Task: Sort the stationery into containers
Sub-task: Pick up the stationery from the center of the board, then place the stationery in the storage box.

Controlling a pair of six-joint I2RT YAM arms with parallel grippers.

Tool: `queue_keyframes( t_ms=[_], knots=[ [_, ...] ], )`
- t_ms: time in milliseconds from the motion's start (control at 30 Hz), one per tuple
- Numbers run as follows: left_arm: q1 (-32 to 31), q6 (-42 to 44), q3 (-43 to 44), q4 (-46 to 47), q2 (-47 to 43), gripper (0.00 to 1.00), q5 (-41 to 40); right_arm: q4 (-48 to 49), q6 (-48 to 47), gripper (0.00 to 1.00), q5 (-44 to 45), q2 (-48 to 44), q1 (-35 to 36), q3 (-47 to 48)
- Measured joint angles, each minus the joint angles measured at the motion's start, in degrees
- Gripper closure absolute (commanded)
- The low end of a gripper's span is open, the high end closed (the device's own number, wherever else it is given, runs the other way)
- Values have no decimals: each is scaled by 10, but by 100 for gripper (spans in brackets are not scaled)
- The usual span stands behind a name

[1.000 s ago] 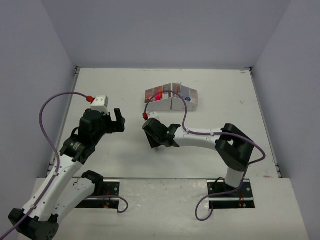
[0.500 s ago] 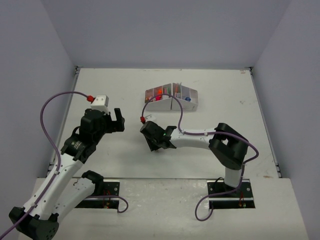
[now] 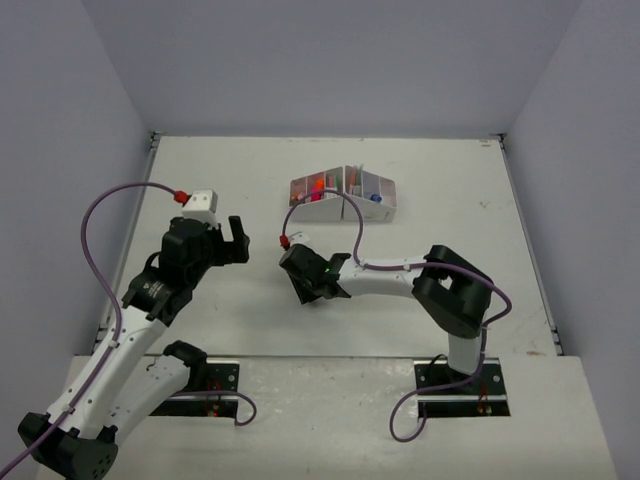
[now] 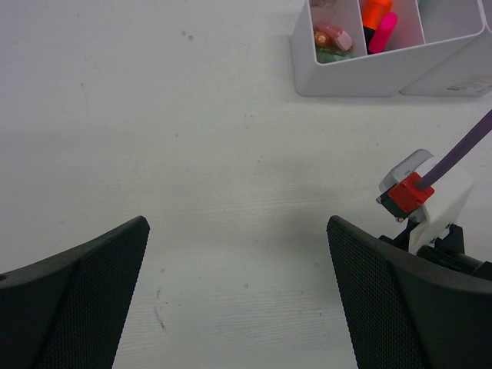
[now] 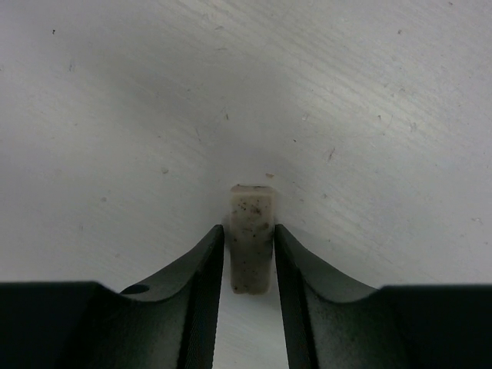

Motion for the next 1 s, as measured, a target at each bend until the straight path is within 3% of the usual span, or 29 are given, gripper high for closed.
queue_keyframes(
  t_ms=[100,300,400,500,667,833,1000],
  knots=[
    [0,0,0,0,0,0,0,1,-1,82,-1,0,0,0],
    [1,0,0,0,-2,0,0,-2,-7,87,6,-15,-3,-9],
    [1,0,0,0,-2,0,0,-15,-21,87,4,-67,-26,-30],
    [1,0,0,0,-2,0,0,-22,-43,87,0,-147,-108,-37],
    [1,0,0,0,-1,0,0,-20,-84,88,-14,-241,-317,8],
    [1,0,0,0,-1,0,0,-22,-118,85,-27,-175,-424,120],
    [1,0,-1,0,-2,0,1,-35,-139,83,-41,-62,-459,198]
  ],
)
